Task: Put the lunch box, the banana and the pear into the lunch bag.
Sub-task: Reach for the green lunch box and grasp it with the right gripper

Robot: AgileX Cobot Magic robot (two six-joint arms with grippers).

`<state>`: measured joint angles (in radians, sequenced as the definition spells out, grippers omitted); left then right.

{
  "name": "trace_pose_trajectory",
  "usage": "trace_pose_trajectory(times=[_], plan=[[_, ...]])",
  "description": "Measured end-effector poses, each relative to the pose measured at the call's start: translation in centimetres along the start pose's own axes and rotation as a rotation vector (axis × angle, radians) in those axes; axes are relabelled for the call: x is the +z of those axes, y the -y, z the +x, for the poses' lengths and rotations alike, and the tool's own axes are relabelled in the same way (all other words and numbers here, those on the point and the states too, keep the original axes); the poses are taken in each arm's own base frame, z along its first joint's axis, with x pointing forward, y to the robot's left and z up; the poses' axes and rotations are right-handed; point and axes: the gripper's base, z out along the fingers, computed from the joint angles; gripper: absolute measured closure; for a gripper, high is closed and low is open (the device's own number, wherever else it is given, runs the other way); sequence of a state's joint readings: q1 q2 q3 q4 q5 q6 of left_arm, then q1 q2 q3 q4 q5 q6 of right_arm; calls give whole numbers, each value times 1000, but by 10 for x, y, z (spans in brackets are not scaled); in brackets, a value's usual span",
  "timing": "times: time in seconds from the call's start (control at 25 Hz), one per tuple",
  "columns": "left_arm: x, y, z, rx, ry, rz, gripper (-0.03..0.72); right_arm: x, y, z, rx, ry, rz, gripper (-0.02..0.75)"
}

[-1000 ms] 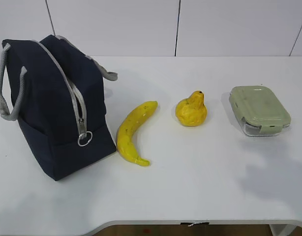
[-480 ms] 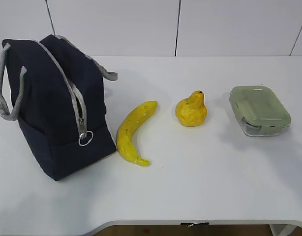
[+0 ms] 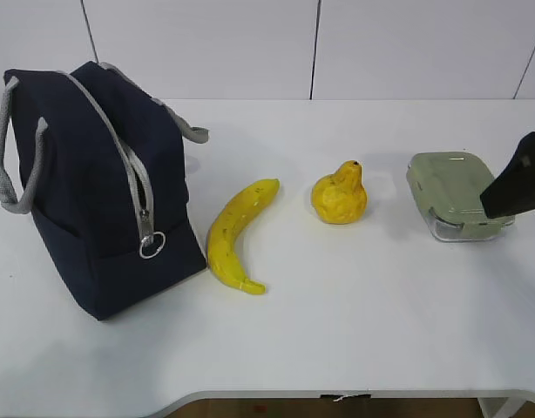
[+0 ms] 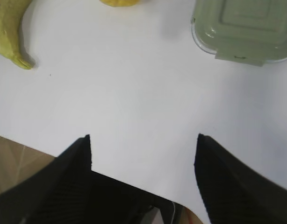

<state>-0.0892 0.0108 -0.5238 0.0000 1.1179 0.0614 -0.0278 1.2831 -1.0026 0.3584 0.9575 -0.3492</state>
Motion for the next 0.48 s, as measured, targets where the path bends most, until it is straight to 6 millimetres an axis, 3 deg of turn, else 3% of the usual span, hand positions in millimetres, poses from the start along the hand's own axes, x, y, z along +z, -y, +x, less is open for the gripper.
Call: trace_pose_trajectory(times=[0.16,0.48], plan=[[0,0,0,0,0,0,349,12,24,-9,87,28,-84,194],[0,0,0,0,0,0,354,23,91,-14,230,212,-267,195]])
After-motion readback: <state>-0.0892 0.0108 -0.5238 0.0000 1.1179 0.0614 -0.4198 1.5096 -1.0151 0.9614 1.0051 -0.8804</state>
